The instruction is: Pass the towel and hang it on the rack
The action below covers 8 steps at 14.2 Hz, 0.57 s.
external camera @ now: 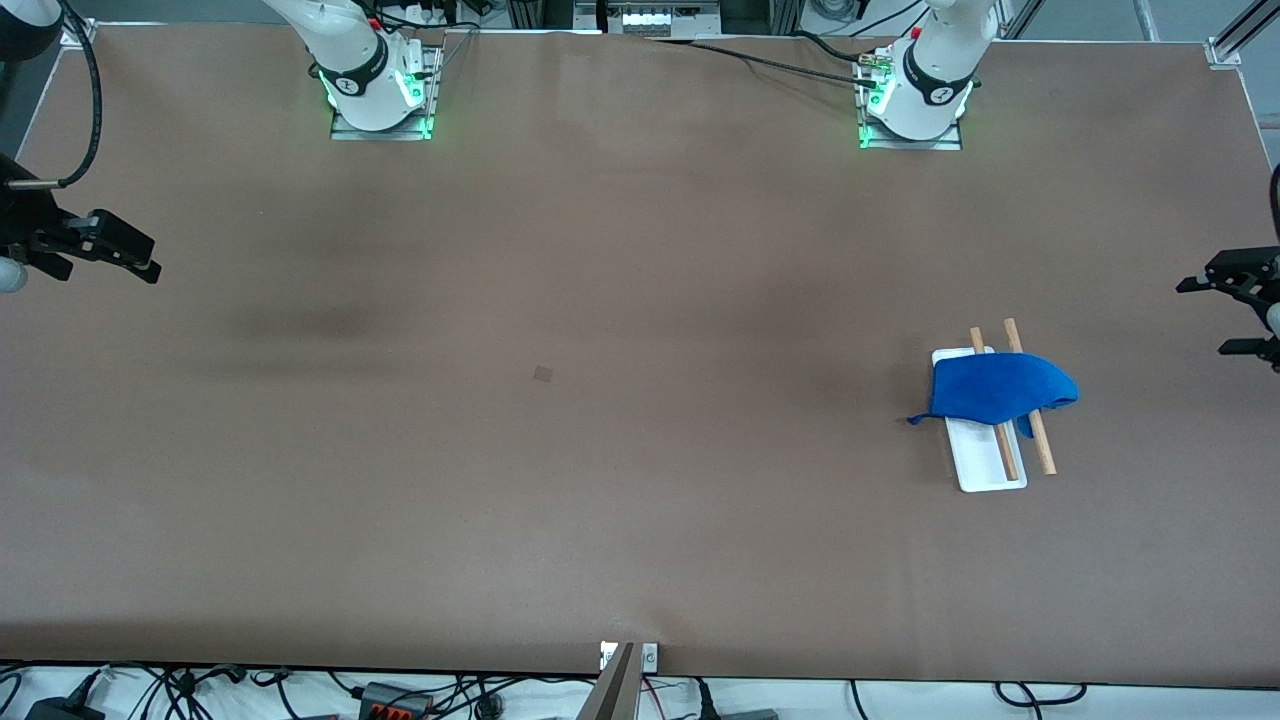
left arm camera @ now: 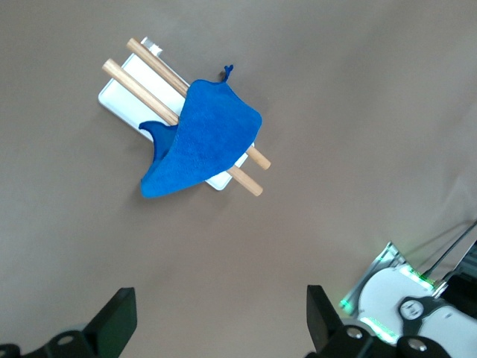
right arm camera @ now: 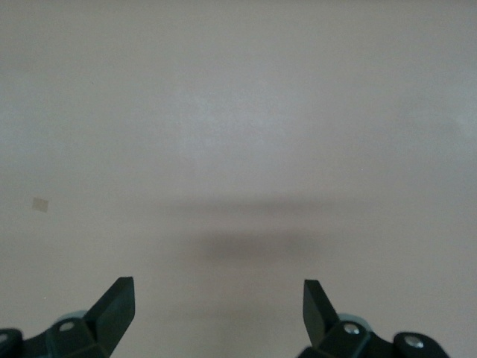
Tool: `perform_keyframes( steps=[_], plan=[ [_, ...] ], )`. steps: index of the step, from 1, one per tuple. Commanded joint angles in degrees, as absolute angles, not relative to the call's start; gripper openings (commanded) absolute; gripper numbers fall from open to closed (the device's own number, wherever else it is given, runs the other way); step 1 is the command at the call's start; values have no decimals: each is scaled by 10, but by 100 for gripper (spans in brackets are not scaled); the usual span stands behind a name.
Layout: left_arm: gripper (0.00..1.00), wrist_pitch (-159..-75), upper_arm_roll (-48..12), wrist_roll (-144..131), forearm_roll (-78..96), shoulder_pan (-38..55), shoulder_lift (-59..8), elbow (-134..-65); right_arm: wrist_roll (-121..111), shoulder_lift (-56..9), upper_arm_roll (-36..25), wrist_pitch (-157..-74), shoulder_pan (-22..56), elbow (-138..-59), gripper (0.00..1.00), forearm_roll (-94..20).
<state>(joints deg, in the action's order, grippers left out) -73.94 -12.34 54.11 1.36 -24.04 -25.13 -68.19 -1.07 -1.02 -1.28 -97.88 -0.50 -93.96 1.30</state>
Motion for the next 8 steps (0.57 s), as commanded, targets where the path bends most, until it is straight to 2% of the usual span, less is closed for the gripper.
perform_keyframes(
  steps=[1, 2, 5, 6, 8],
  plan=[
    [100, -729, -113, 380, -9, -203, -181, -728, -19, -11, -7, -969, -11, -933, 100, 19],
    [100, -743, -113, 307, -9, -193, -143, -771, -18, -10, -7, -969, -10, -935, 100, 20],
    [100, -865, -105, 171, -17, -168, -31, -916, -11, -9, -7, -969, -10, -937, 100, 18],
    [100, -898, -102, 164, -17, -167, -11, -948, -10, -9, -8, -970, -11, -937, 100, 14],
    [100, -908, -97, 159, -16, -154, 24, -982, -10, -8, -8, -965, -11, -938, 100, 14]
  ],
)
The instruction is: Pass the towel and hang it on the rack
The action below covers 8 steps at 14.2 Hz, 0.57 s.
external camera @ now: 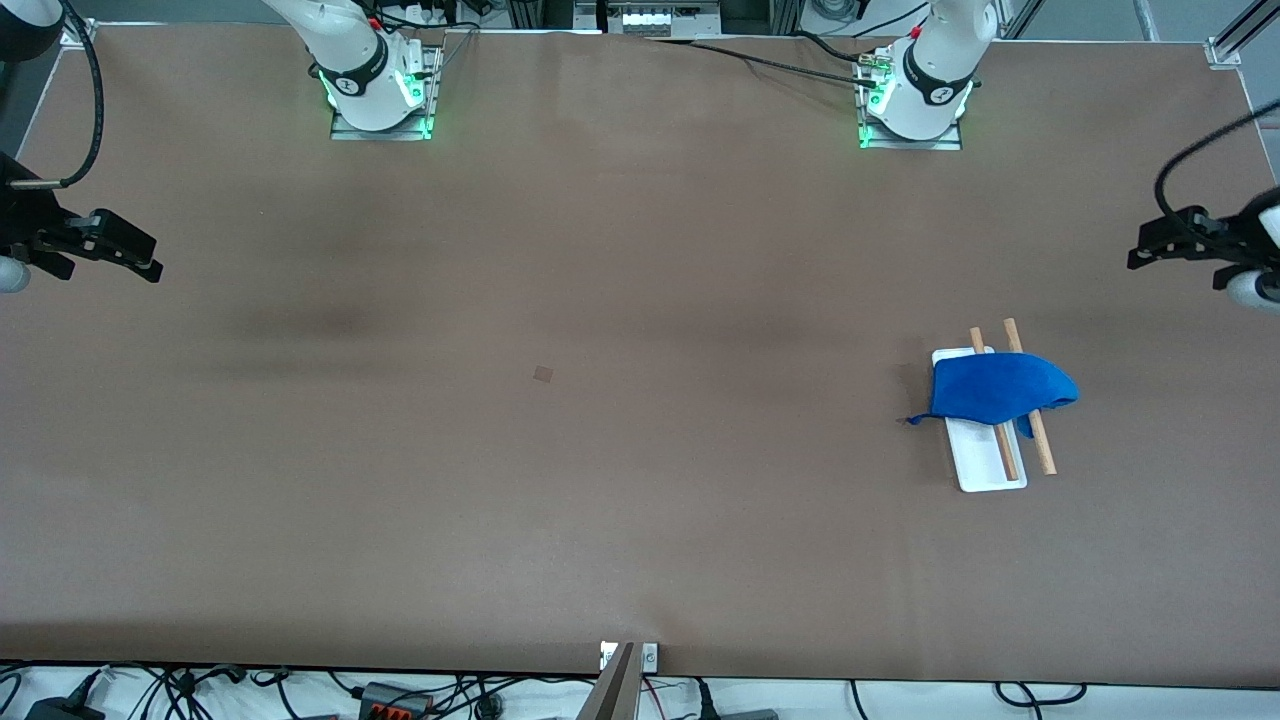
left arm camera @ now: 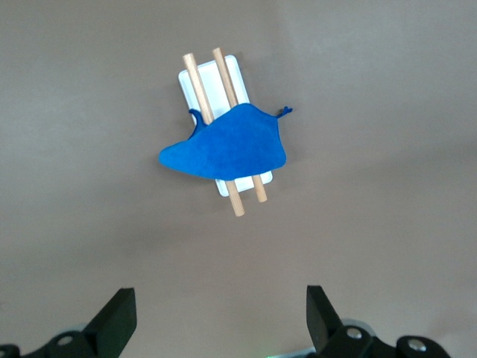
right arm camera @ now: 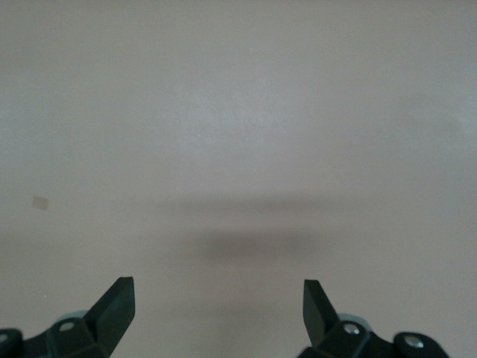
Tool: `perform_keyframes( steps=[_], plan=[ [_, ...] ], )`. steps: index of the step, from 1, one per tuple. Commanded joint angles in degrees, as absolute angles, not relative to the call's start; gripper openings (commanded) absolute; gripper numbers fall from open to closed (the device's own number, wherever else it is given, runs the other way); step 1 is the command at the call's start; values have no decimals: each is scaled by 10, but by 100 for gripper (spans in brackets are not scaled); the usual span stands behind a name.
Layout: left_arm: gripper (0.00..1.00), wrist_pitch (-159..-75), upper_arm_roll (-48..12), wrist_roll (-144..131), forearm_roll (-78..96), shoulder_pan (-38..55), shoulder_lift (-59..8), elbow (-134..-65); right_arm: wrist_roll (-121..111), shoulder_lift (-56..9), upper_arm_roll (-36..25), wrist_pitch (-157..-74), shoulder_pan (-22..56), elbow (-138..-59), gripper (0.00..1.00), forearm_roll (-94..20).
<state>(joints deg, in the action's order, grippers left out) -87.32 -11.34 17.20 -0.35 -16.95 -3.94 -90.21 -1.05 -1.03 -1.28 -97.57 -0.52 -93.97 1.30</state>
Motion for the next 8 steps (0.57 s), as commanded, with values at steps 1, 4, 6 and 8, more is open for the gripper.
perform_keyframes(
  steps=[1, 4, 6, 8],
  plan=[
    [100, -908, -91, 136, -17, -144, 35, -995, -9, -8, -8, -965, -11, -940, 100, 14],
    [100, -902, -89, 31, -17, -143, 59, -1019, -10, 4, -8, -966, -11, -958, 100, 14],
    [100, -882, -89, 24, -17, -143, 67, -1012, -10, 10, -8, -965, -11, -965, 100, 14],
    [100, -856, -90, 24, -15, -141, 68, -1006, -11, 10, -8, -967, -11, -965, 100, 15]
  ],
)
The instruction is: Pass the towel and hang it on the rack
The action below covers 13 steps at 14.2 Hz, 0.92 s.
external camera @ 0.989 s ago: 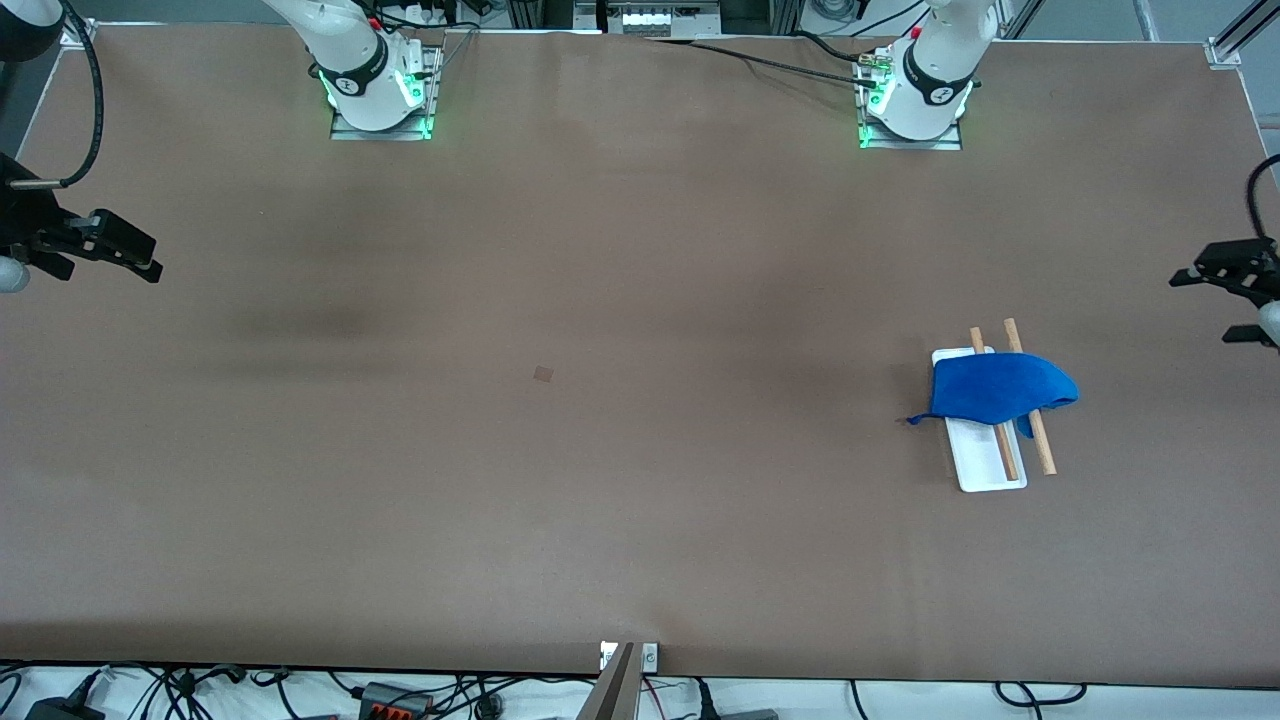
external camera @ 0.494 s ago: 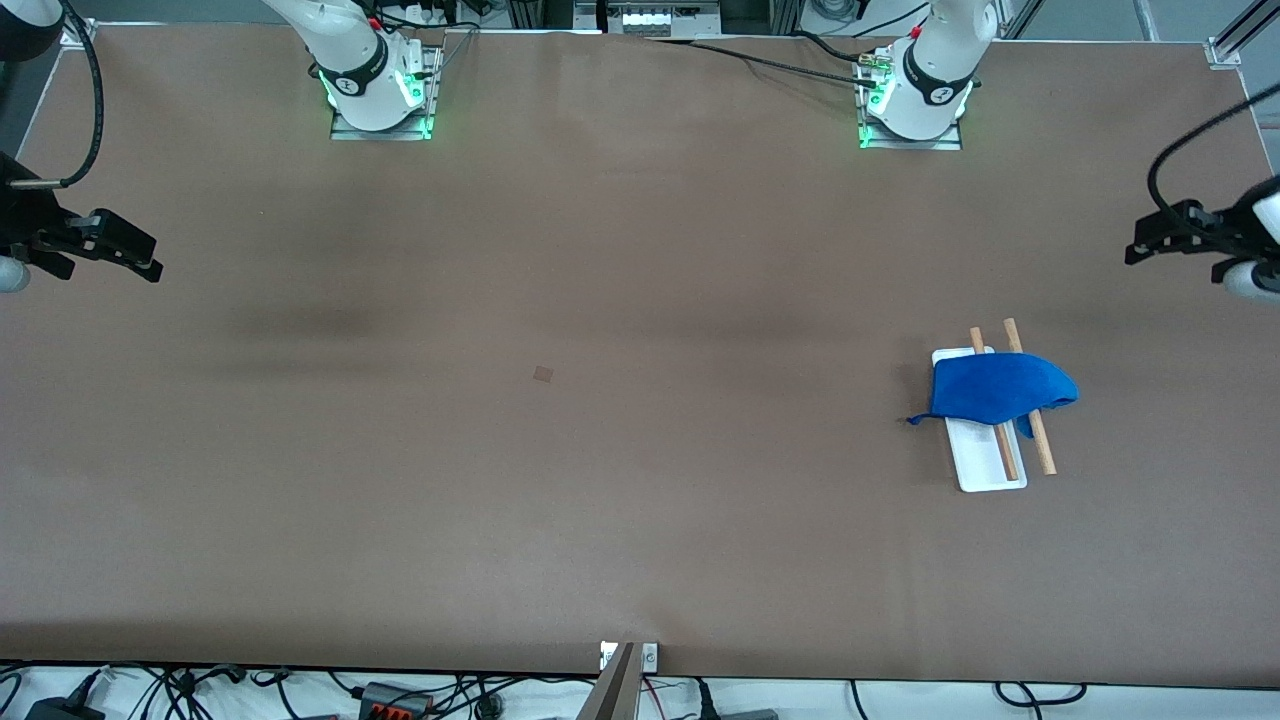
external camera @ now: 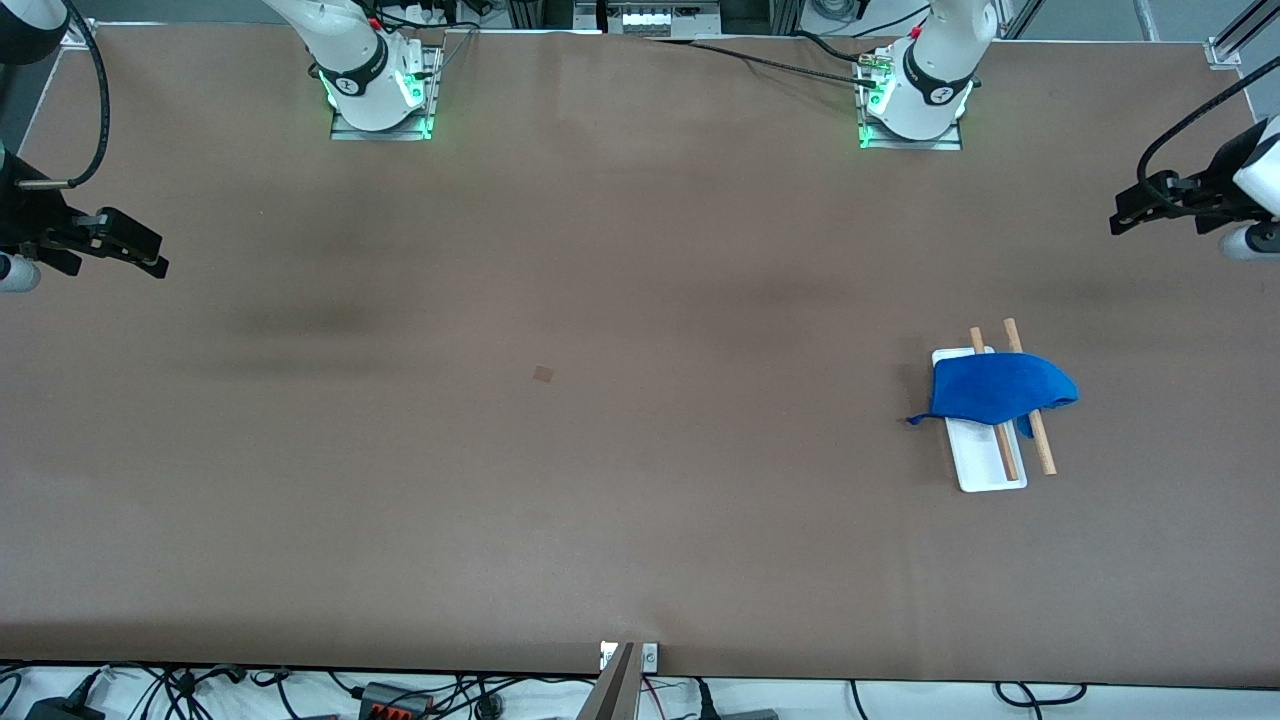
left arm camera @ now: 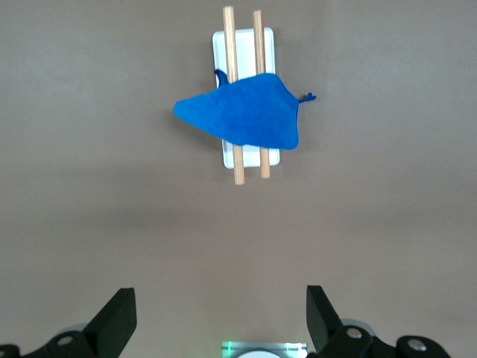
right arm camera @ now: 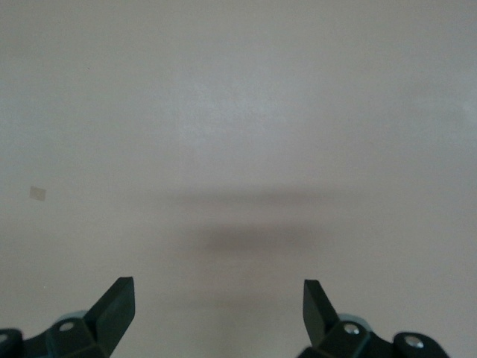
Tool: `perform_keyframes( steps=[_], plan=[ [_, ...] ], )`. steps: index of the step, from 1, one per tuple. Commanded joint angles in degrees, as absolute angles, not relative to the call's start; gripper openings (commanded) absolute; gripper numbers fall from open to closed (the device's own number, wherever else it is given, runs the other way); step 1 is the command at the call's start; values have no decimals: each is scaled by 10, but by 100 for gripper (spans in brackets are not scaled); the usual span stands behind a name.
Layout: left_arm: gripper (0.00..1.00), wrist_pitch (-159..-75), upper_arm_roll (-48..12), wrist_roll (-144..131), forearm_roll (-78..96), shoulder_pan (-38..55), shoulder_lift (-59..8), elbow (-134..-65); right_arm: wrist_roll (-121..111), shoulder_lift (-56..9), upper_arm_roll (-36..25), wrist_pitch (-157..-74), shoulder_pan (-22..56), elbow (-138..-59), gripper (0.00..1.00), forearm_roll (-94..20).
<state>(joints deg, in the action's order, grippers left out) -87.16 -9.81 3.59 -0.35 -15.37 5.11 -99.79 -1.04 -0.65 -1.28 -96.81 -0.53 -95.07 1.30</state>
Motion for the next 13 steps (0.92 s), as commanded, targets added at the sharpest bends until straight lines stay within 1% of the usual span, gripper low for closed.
perform_keyframes(
  steps=[1, 13],
  plan=[
    [100, -855, -90, 27, -15, -140, 67, -1004, -11, 10, -9, -966, -11, -964, 100, 18],
    [100, -856, -91, 24, -9, -133, 65, -1002, -18, 4, -8, -957, -10, -958, 100, 16]
  ],
)
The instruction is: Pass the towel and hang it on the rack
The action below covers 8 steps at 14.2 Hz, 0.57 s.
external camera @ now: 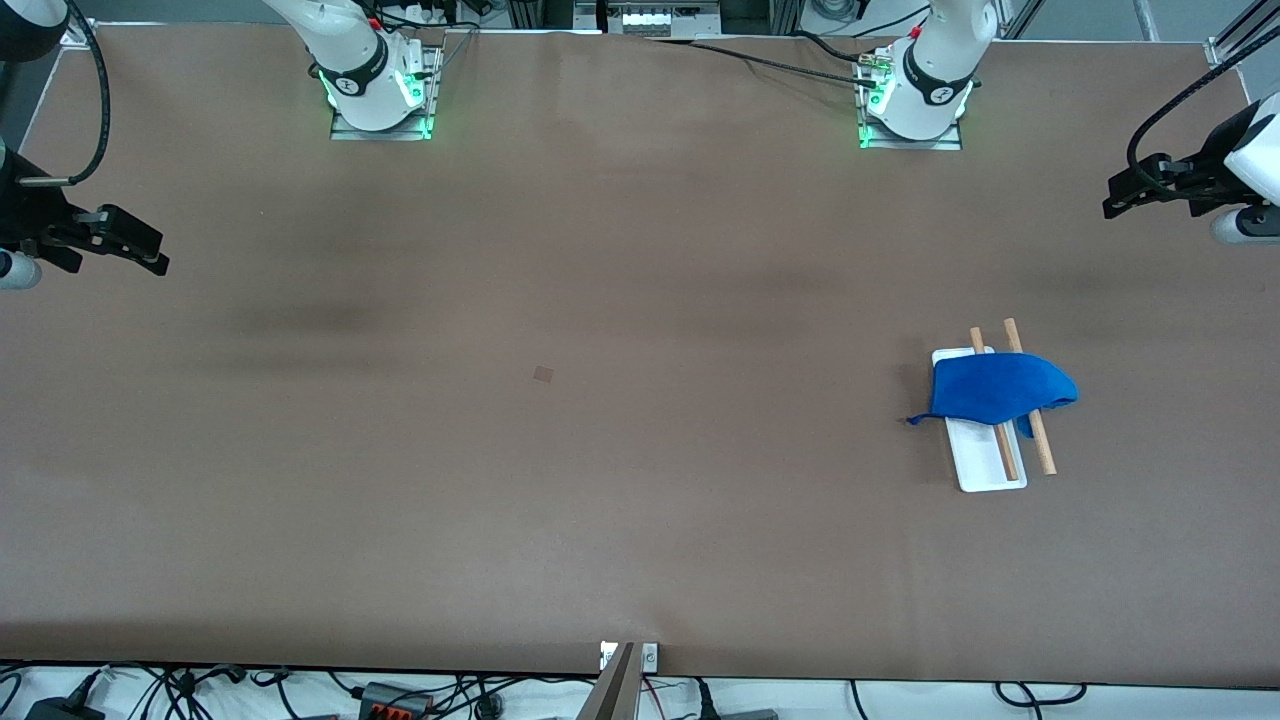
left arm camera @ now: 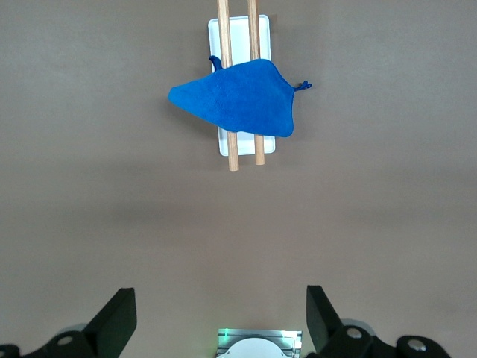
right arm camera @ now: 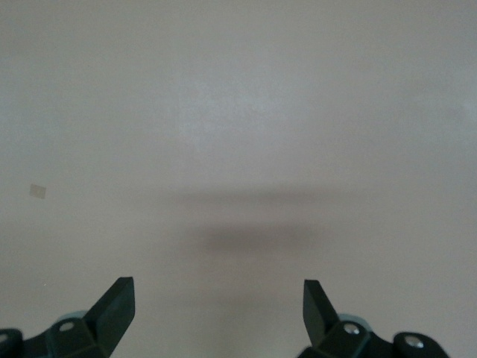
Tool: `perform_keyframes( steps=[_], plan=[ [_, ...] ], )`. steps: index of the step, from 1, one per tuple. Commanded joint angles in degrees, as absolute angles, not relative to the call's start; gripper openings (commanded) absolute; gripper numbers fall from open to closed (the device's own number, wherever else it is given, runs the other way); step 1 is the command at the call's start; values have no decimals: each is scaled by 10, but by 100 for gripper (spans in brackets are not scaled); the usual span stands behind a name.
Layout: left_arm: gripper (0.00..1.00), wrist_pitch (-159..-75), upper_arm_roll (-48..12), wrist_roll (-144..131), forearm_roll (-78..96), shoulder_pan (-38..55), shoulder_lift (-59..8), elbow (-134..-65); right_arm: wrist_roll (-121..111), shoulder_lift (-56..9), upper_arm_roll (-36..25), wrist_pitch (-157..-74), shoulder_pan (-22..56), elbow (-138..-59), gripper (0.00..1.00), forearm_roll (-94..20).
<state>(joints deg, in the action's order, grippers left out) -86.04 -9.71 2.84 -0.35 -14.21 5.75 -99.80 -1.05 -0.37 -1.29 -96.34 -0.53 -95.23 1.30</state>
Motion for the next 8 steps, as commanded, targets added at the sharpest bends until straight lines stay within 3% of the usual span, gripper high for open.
perform_keyframes(
  steps=[1, 8],
  plan=[
    [100, -856, -91, 24, -9, -133, 65, -1001, -18, 4, -8, -958, -10, -958, 100, 18],
    [100, -850, -91, 26, -8, -136, 46, -981, -11, 4, -6, -954, -8, -955, 100, 17]
  ],
)
